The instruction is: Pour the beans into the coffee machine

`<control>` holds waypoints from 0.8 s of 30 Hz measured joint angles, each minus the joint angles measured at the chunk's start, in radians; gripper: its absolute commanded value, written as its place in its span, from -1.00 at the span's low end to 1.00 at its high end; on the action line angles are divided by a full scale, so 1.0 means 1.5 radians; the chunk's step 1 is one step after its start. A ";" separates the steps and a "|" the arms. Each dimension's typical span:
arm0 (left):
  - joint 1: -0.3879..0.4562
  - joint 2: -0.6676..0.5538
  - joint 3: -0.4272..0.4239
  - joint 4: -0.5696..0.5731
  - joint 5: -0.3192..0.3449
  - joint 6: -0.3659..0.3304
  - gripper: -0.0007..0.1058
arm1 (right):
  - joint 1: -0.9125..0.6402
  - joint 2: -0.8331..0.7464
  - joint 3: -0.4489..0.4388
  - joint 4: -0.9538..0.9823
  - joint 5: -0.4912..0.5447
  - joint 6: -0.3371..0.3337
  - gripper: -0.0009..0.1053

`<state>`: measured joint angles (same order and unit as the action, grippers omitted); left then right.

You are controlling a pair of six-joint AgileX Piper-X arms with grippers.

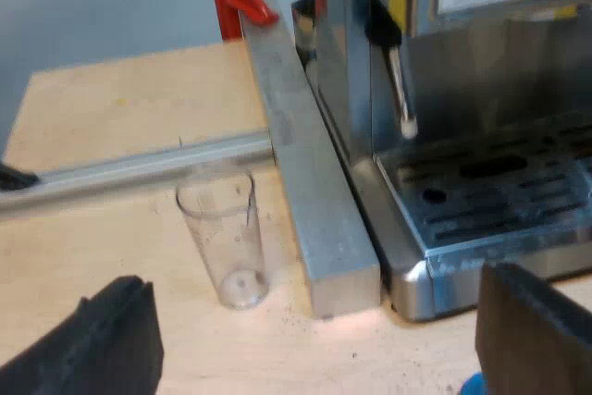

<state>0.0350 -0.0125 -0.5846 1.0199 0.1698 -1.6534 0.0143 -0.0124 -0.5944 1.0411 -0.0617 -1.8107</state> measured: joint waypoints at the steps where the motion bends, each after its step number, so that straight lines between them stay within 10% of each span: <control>1: 0.000 0.000 0.022 -0.001 0.000 -0.002 0.35 | 0.000 0.000 0.011 0.000 0.000 0.000 0.48; 24: 0.000 0.000 0.055 -0.003 0.003 -0.009 0.35 | 0.000 0.000 0.050 -0.003 0.000 0.002 0.48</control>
<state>0.0350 -0.0125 -0.5016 1.0155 0.1736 -1.6666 0.0143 -0.0124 -0.5195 1.0362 -0.0617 -1.8076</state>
